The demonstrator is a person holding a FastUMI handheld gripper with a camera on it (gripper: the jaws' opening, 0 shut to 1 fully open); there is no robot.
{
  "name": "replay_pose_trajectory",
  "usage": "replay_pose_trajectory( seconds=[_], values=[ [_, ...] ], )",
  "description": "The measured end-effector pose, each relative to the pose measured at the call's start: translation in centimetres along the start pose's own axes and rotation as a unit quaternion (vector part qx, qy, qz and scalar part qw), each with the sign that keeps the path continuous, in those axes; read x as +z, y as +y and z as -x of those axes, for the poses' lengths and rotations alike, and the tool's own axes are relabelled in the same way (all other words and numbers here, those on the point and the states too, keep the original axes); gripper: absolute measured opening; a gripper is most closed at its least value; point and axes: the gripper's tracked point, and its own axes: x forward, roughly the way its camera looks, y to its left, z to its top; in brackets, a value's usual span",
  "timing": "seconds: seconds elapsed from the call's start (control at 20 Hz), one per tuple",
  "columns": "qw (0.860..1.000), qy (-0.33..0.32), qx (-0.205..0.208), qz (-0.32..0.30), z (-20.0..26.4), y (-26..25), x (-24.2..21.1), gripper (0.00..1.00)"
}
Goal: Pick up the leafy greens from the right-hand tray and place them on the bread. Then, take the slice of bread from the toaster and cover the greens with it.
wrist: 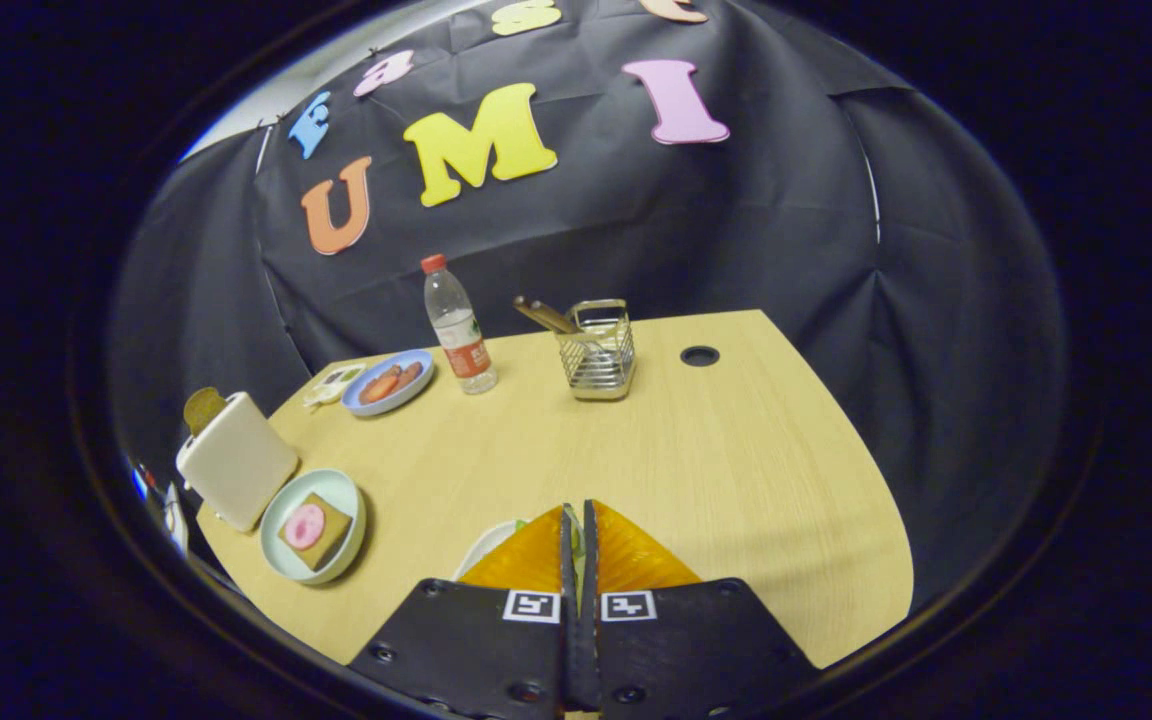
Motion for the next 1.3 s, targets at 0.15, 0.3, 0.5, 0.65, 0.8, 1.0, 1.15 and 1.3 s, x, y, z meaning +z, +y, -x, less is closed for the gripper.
replay_pose_trajectory(
  seconds=[0.15,0.3,0.5,0.65,0.8,1.0,1.15,1.3],
  values=[
    [1.000,-0.008,0.002,0.007,1.0,1.1,1.7,0.00],
    [1.000,-0.016,0.005,0.016,2.1,2.4,3.4,0.00],
    [0.999,-0.030,0.005,0.032,3.3,4.7,5.7,0.00],
    [0.999,-0.035,0.011,0.039,4.0,7.5,6.9,0.00],
    [0.997,-0.039,0.024,0.057,4.4,11.8,7.5,0.00],
    [0.994,-0.042,0.056,0.078,4.7,19.9,7.8,0.00],
    [0.992,-0.040,0.083,0.091,4.3,26.6,7.0,0.00],
    [0.990,-0.029,0.110,0.089,2.9,32.8,5.3,0.00]
  ],
)
